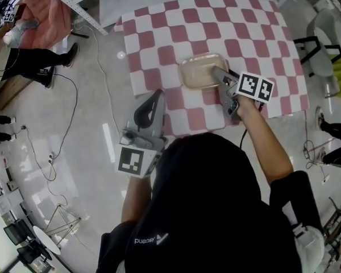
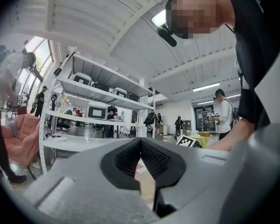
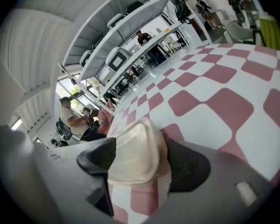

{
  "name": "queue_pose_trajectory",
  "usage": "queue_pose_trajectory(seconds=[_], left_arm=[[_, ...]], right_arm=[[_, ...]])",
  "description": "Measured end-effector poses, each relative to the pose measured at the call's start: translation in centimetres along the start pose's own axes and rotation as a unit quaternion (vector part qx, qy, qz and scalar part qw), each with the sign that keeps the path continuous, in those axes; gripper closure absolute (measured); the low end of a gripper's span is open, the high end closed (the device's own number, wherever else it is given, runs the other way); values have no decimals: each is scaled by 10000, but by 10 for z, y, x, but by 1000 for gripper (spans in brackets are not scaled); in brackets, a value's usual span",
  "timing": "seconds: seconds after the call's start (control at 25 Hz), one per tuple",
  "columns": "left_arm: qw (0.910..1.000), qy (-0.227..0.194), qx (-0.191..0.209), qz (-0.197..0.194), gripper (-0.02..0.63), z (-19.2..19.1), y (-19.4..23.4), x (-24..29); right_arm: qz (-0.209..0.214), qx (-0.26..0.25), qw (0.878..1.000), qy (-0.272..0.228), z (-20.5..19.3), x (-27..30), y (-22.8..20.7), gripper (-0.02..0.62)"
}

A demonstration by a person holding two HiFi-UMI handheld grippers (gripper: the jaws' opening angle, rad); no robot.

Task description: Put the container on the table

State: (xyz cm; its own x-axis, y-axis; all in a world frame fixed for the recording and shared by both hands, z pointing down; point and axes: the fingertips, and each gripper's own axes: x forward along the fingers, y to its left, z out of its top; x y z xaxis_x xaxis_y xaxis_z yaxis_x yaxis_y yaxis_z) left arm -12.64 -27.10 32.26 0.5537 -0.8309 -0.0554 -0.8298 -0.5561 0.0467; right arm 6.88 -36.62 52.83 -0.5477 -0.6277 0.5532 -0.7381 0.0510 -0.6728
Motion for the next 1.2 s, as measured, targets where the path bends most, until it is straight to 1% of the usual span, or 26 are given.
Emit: queue_pose_trajectory(seconds=[0.08,0.16,0.24,0.28,0.32,0.36,0.4,0.44,0.52,0.56,0.6,0.72,0.8,0.92,1.0,1.08,1.2], left_arm=[[9999,-130,6,-41,597,2,-2,4],[9999,-90,-10,-92,597,0,-6,8],[9999,2,-35,-110,597,-3,-9,11],[9999,6,-41,-118,597,-4,-9,12],[9999,10,-48,-131,597,-4,-10,13],[9999,20,-59,-151,597,-5,-12,13],[9998,25,-70,-174,597,-5,-13,14],[9998,18,-79,-196,597,-5,-15,15],[9997,3,-106,-233,597,-4,-19,17],[9996,-9,-129,-262,597,-3,-21,19],[9994,-39,-147,-300,597,-2,-25,20],[9990,-120,-105,-409,597,1,-34,24],[9990,-57,-44,-446,597,0,-39,25],[9988,-42,-76,-476,597,0,-45,29],[9986,-18,-94,-521,597,0,-51,32],[9983,-70,-79,-571,597,2,-56,35],[9981,-36,-89,-611,597,1,-62,37]], right_arm=[[-135,-210,9997,43,1,-4,-5,259],[-226,-483,9986,-24,5,-10,-7,259],[-260,-953,9947,-275,14,-19,-3,259],[-243,-1288,9903,-460,20,-24,2,259],[-205,-1690,9832,-666,27,-30,10,259],[-144,-2131,9730,-876,32,-37,19,261],[-49,-2567,9605,-1078,36,-45,31,262],[86,-2947,9471,-1264,38,-52,43,278],[424,-3478,9230,-1590,39,-67,67,347],[583,-3662,9127,-1720,38,-74,78,392],[721,-3821,9030,-1826,36,-80,88,422],[999,-4222,8774,-2049,28,-95,113,476],[1152,-4404,8641,-2148,22,-103,128,505],[1397,-4590,8471,-2286,14,-114,148,545],[1558,-4633,8388,-2398,10,-122,161,571],[1676,-4663,8333,-2450,6,-128,169,588],[1803,-4663,8306,-2452,1,-133,173,592]])
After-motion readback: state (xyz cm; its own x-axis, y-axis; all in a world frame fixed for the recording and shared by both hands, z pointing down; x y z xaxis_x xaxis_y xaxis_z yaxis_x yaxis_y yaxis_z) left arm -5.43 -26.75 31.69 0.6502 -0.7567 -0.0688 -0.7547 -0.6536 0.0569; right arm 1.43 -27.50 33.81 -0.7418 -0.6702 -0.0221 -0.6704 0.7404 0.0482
